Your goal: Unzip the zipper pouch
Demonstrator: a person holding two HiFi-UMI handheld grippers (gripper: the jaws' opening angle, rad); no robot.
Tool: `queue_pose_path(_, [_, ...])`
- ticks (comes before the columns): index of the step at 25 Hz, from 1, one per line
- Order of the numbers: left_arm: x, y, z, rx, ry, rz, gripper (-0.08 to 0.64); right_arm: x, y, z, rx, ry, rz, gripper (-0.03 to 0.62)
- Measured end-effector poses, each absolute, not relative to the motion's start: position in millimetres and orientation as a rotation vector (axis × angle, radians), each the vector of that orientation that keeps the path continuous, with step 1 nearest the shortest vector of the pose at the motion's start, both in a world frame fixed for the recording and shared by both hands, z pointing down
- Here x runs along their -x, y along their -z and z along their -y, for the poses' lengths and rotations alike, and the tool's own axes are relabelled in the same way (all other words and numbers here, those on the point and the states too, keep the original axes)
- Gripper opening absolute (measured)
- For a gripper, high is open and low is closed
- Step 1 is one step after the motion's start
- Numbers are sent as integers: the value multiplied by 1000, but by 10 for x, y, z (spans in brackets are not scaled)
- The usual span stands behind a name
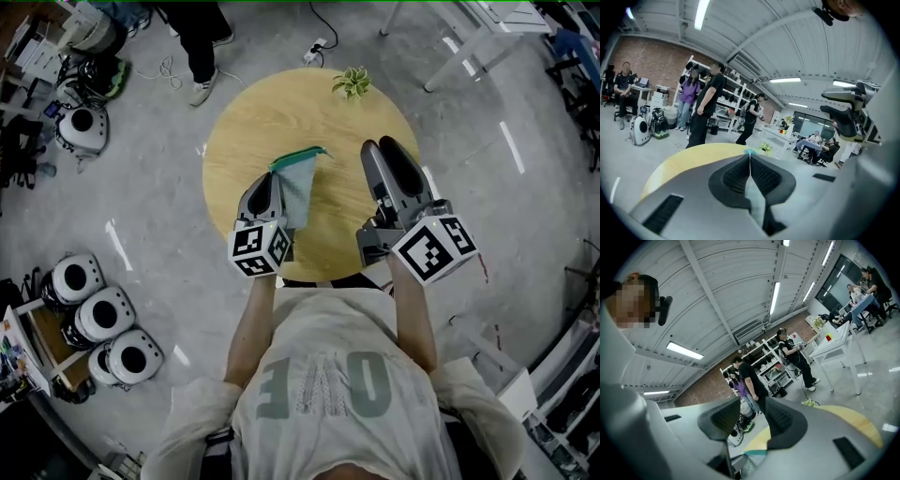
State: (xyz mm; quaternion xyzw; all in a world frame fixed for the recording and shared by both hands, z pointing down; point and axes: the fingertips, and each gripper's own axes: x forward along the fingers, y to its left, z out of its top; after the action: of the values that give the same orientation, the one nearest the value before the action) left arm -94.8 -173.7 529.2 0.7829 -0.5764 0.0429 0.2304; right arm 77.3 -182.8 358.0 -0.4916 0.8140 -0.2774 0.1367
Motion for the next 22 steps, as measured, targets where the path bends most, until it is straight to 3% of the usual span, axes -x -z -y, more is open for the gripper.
queue_pose_path(22, [1665,-6401,1806,-1897,-360,1658,31,-381,-4057,1799,1510,868,-2539,160])
